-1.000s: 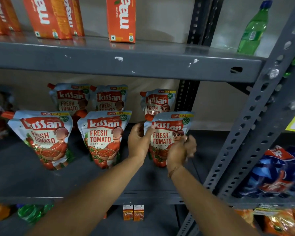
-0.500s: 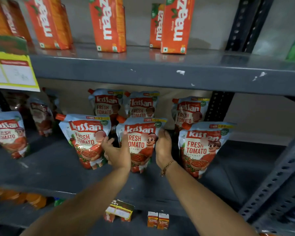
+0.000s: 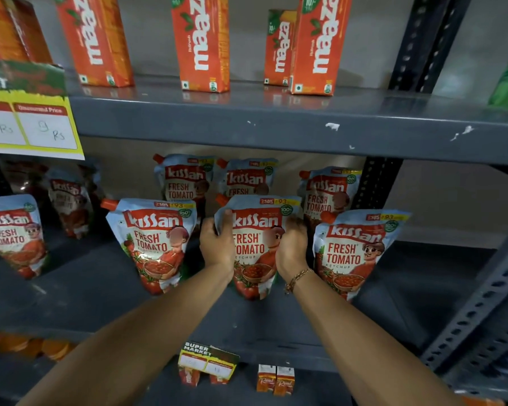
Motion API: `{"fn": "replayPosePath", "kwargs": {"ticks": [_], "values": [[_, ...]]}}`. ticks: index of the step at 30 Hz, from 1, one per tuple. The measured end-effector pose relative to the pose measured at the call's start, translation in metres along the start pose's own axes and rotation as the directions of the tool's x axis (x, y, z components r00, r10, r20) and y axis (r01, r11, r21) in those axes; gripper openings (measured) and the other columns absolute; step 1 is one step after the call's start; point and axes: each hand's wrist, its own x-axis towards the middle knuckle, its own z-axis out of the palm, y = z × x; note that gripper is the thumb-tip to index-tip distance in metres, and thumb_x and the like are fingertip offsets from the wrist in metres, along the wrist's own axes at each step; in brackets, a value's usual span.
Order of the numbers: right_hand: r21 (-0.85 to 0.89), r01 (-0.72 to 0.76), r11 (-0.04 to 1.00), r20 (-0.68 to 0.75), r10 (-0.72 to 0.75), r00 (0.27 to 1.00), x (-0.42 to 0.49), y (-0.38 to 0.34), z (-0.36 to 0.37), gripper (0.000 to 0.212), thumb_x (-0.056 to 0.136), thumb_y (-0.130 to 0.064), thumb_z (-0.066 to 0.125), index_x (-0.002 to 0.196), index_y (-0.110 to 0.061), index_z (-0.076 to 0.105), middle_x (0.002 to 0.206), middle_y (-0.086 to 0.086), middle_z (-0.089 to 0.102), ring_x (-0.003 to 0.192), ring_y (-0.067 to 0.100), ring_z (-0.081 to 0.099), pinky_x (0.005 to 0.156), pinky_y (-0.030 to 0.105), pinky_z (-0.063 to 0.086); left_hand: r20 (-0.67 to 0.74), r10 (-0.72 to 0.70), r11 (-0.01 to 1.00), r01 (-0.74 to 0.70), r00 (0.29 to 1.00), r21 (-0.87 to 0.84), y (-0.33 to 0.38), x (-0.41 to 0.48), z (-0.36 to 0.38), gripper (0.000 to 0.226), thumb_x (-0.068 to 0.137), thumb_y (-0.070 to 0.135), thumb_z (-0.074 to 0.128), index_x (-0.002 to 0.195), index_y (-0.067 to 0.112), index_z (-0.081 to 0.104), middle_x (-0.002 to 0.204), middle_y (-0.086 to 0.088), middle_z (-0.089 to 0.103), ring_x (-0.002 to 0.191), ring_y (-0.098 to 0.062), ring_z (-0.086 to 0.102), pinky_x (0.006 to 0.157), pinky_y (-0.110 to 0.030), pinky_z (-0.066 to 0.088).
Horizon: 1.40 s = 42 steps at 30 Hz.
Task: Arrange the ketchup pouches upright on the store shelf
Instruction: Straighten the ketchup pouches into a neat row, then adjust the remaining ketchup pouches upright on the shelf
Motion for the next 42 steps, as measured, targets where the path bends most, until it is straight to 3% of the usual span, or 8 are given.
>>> {"fn": "replayPosePath", "kwargs": {"ticks": [11,17,20,22,24,27,32,42], "values": [[-0.095,0.09,0.991,-0.047,-0.095,0.994,-0.011,-0.001,-0.009,0.028,0.099,-0.025,0.037,0.119,-0.007,0.046,0.095,0.003,0.063,0.082,0.014,0.063,0.069,0.024,0.053,0.031,0.066,0.99,-0.069,0.997,0.123,-0.002,-0.009,-0.011,0.025,0.089,0.04,0.057,0.093,0.015,0.06,0.09,-0.003,0.069,0.083,-0.015,0.068,0.074,-0.031,0.057],[-0.441,-0.147,0.885,-0.477,-0.092,0.874,-0.05,0.06,-0.004,0.051,0.089,-0.041,0.044,0.131,-0.01,0.045,0.139,0.017,0.043,0.132,0.036,0.039,0.107,0.053,0.036,-0.391,0.099,0.975,-0.011,0.915,0.22,-0.021,-0.014,-0.043,0.047,0.09,0.049,0.047,0.101,0.004,0.05,0.113,-0.024,0.056,0.11,-0.037,0.054,0.104,-0.051,0.038],[-0.363,-0.353,0.862,-0.573,0.092,0.814,-0.082,0.079,0.019,0.043,0.092,-0.03,0.05,0.129,-0.009,0.044,0.137,0.016,0.042,0.13,0.035,0.036,0.105,0.048,0.031,-0.589,-0.094,0.961,0.227,0.802,0.156,-0.018,-0.009,-0.069,0.054,0.091,0.045,0.048,0.124,0.003,0.044,0.136,-0.017,0.039,0.132,-0.033,0.036,0.112,-0.046,0.027],[-0.343,-0.19,0.92,-0.406,0.037,0.913,-0.097,0.095,0.039,0.013,0.09,-0.022,0.048,0.098,-0.018,0.056,0.105,0.009,0.053,0.103,0.028,0.049,0.09,0.045,0.038,-0.626,-0.144,0.949,0.287,0.766,0.132,-0.017,-0.001,-0.091,0.061,0.089,0.05,0.05,0.132,0.008,0.038,0.143,-0.012,0.032,0.136,-0.032,0.03,0.114,-0.046,0.024],[-0.321,-0.025,0.947,-0.132,-0.018,0.991,-0.1,0.108,0.061,0.022,0.086,-0.014,0.043,0.069,-0.027,0.05,0.082,0.005,0.048,0.079,0.021,0.047,0.076,0.042,0.04,-0.596,-0.137,0.957,0.261,0.791,0.127,-0.012,0.012,-0.112,0.07,0.086,0.051,0.053,0.14,0.01,0.032,0.149,-0.011,0.029,0.139,-0.032,0.028,0.115,-0.048,0.023],[-0.214,-0.149,0.965,0.004,0.153,0.988,-0.091,0.106,0.097,0.025,0.096,-0.017,0.04,0.118,-0.014,0.051,0.117,0.006,0.052,0.107,0.02,0.051,0.096,0.035,0.041,-0.407,-0.049,0.99,0.099,0.912,0.103,0.001,0.043,-0.136,0.086,0.076,0.064,0.059,0.135,0.004,0.043,0.139,-0.017,0.049,0.129,-0.035,0.047,0.107,-0.052,0.039],[-0.022,-0.191,0.981,0.028,0.192,0.981,-0.067,0.098,0.127,0.036,0.092,-0.013,0.038,0.123,-0.002,0.052,0.12,0.025,0.063,0.11,0.041,0.062,0.094,0.053,0.051,-0.089,0.004,0.987,0.01,0.996,0.16,0.028,0.073,-0.153,0.045,0.083,0.048,0.061,0.098,0.005,0.059,0.091,-0.005,0.067,0.084,-0.02,0.064,0.064,-0.027,0.051],[-0.254,-0.104,0.962,-0.001,0.107,0.994,-0.064,0.075,0.144,0.025,0.089,0.005,0.037,0.104,0.003,0.057,0.111,0.025,0.057,0.101,0.039,0.055,0.103,0.055,0.043,-0.015,-0.07,0.962,0.072,0.997,0.265,0.032,0.084,-0.149,0.035,0.079,0.057,0.061,0.085,0.023,0.061,0.097,-0.004,0.07,0.094,-0.023,0.068,0.088,-0.041,0.055]]}}
